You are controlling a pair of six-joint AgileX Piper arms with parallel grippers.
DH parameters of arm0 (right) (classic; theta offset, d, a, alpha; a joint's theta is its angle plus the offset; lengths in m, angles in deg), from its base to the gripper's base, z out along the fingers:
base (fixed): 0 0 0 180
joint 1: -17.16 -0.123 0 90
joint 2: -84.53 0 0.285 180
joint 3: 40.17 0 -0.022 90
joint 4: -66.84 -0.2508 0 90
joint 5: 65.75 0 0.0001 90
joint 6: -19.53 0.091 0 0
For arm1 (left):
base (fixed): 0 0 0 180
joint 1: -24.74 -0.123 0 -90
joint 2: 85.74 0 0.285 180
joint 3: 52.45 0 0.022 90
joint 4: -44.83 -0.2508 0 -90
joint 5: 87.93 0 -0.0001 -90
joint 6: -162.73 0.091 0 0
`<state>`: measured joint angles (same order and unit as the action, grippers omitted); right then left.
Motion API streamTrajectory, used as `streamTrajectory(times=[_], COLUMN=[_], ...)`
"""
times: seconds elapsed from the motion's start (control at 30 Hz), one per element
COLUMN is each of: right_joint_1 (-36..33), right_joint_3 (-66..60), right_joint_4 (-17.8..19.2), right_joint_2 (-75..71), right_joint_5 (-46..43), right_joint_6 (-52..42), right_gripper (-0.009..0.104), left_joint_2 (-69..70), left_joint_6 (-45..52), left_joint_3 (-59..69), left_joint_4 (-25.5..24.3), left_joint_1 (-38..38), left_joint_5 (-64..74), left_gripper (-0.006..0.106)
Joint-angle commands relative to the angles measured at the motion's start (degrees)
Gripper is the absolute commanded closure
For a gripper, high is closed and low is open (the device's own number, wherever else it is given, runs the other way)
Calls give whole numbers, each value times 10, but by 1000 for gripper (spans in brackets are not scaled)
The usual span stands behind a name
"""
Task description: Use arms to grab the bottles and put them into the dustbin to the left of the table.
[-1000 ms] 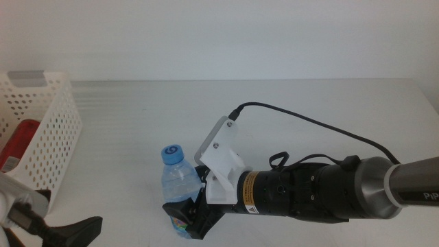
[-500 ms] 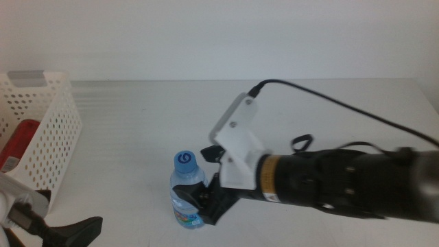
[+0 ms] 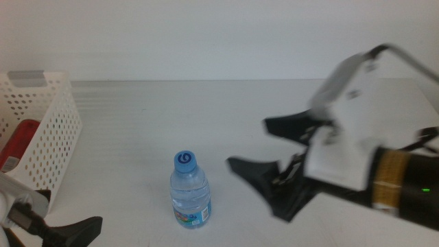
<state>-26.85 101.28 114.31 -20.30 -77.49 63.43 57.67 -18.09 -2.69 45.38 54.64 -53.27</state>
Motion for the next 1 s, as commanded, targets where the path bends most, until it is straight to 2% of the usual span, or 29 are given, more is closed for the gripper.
streamTrajectory(times=[0.0, 0.2, 0.27, 0.37, 0.63, 0.73, 0.8, 0.97], right_joint_1=[3, 1, 1, 1, 1, 1, 1, 1], right_joint_3=[13, -6, -29, -67, -93, -93, -93, -93], right_joint_4=[19, 15, -22, -117, -467, -547, -563, -558], right_joint_2=[-56, -158, -196, -256, -334, -335, -335, -335], right_joint_5=[21, 117, 121, 122, 223, 246, 255, 255], right_joint_6=[23, 36, 28, -52, -454, -555, -576, -576], right_gripper=[12, 12, 12, 14, 18, 18, 18, 18], left_joint_2=[-2, -2, -2, -2, -2, -2, -2, -2], left_joint_6=[-7, -7, -7, -7, -7, -7, -7, -7], left_joint_3=[-17, -17, -17, -17, -17, -17, -17, -17], left_joint_4=[2, 2, 2, 2, 2, 2, 2, 2], left_joint_1=[2, 2, 2, 2, 2, 2, 2, 2], left_joint_5=[-38, -38, -38, -38, -38, -38, -38, -38], left_gripper=[10, 10, 10, 10, 10, 10, 10, 10])
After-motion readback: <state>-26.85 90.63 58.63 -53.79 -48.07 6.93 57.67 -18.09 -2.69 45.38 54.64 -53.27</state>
